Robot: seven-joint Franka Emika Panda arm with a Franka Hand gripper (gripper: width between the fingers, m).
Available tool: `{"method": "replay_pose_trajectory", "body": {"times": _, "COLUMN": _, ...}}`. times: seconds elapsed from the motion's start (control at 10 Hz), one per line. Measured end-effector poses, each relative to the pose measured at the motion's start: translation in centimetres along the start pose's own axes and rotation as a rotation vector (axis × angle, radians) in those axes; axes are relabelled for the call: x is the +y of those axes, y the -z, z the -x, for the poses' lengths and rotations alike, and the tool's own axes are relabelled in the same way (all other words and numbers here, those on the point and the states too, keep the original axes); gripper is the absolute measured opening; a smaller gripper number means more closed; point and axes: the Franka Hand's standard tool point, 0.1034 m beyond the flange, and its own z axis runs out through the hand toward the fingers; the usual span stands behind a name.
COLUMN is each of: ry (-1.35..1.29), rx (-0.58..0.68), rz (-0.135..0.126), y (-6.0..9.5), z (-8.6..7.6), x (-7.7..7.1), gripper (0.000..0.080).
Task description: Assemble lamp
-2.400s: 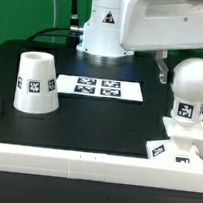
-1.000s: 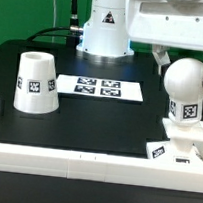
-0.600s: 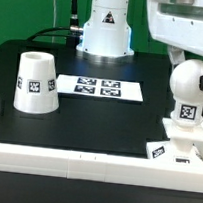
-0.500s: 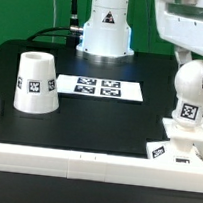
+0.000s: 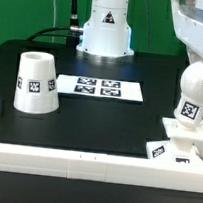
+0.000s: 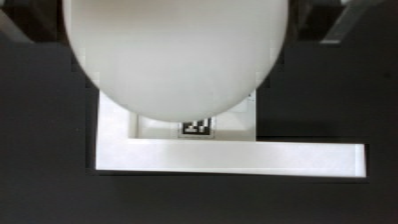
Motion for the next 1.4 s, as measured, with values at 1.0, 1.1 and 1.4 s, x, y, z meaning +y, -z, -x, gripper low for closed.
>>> {"method": "replay_pose_trajectory", "body": {"times": 1.0, "ry": 0.798, "rx": -0.019, "rz": 0.044, "y": 0.4, "z": -0.7, "x": 0.4, "gripper": 0.0698}}
{"method": "replay_pose_trajectory", "body": {"times": 1.1, "ry": 0.917, "rx": -0.011, "rz": 0.062, "y": 0.5, "z": -0.8, "x": 0.5, "gripper": 0.0698}}
{"method": "replay_pose_trajectory", "body": {"times": 1.4, "ry": 1.226, "rx": 0.025, "rz": 0.097, "y": 0.6, "z": -1.1, "x": 0.4, "gripper": 0.0698}}
